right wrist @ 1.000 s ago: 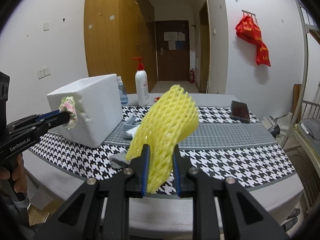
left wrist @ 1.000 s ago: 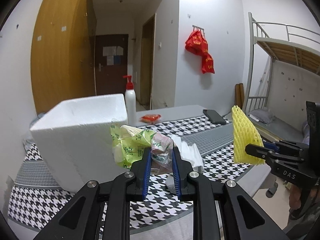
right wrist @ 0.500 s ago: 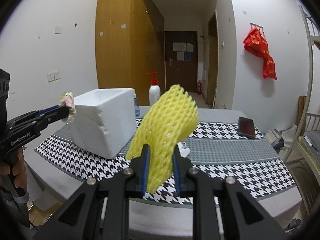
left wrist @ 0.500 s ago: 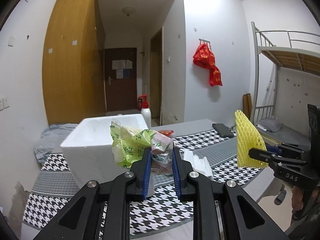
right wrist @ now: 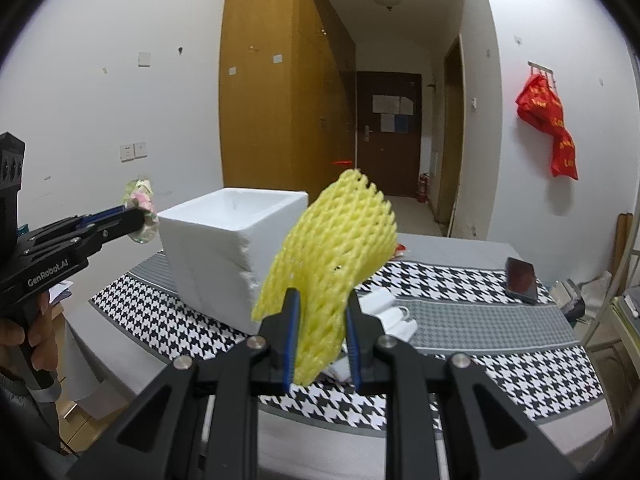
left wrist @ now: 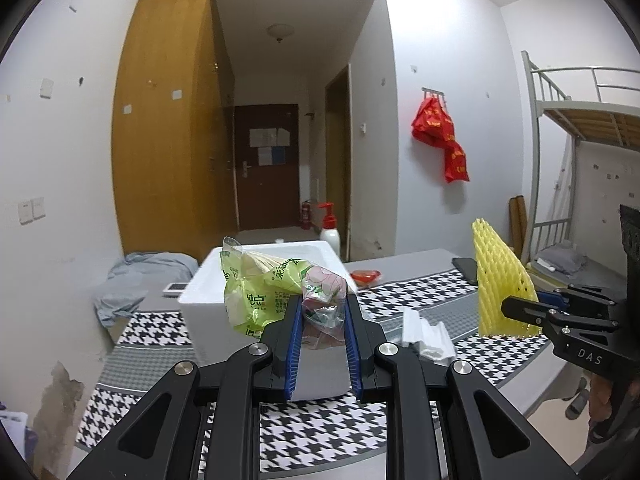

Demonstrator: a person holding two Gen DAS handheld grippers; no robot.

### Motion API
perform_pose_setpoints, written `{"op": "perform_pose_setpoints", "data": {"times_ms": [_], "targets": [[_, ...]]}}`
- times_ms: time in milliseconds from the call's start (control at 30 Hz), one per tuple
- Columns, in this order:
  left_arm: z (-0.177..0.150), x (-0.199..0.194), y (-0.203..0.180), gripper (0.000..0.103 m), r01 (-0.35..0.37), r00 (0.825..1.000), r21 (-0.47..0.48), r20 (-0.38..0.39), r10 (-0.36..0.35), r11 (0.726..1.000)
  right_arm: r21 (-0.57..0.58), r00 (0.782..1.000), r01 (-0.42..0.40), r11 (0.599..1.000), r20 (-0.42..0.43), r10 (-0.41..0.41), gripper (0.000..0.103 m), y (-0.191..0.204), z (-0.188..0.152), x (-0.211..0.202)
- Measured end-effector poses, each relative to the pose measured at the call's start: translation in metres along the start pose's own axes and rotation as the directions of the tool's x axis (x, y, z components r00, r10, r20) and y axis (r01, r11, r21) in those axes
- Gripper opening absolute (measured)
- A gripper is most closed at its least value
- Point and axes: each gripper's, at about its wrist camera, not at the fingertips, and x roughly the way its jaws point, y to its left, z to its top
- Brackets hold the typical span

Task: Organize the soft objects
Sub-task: 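Carry the green snack bag over the white foam box with the left tool and release it inside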

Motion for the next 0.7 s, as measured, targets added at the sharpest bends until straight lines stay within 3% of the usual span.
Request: {"op": "perform_pose_setpoints", "data": {"times_ms": [700], "targets": [[0.0, -0.013, 0.037, 0.021, -0.107, 0.994, -0.049, 0.011, 0.108, 0.993, -0.084, 0.992, -0.123, 0.989, -0.009, 0.123, 0.025, 0.041, 0.023, 0.034]]}}
